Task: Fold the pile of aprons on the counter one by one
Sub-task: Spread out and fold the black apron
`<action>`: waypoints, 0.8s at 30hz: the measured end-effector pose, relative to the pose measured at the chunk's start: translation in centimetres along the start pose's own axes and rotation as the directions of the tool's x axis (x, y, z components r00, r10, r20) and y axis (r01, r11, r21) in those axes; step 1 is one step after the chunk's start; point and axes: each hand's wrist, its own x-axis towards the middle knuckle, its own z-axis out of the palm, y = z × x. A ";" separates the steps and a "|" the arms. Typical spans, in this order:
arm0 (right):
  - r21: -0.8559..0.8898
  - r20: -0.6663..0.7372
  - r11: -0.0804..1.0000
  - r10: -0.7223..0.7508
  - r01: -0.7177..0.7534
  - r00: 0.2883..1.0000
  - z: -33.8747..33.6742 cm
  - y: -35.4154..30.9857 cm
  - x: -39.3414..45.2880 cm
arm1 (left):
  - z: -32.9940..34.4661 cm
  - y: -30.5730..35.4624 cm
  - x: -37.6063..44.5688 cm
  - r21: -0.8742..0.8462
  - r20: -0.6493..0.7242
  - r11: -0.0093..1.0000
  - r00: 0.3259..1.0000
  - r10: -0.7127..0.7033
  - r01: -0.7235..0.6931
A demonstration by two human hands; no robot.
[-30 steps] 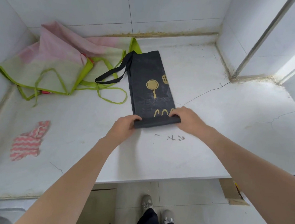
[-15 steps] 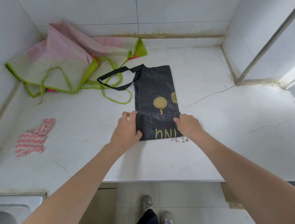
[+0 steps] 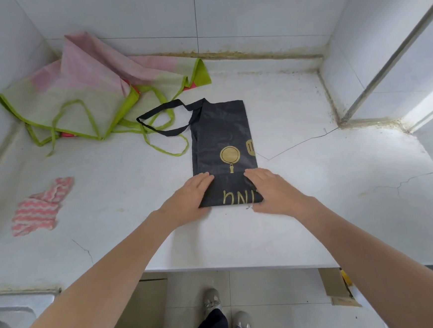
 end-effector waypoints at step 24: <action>0.291 -0.183 0.904 0.373 -0.312 0.910 -0.6 -0.6 0.8 | -2.4 0.8 1.8 0.301 0.408 0.953 0.907 -0.101 -0.029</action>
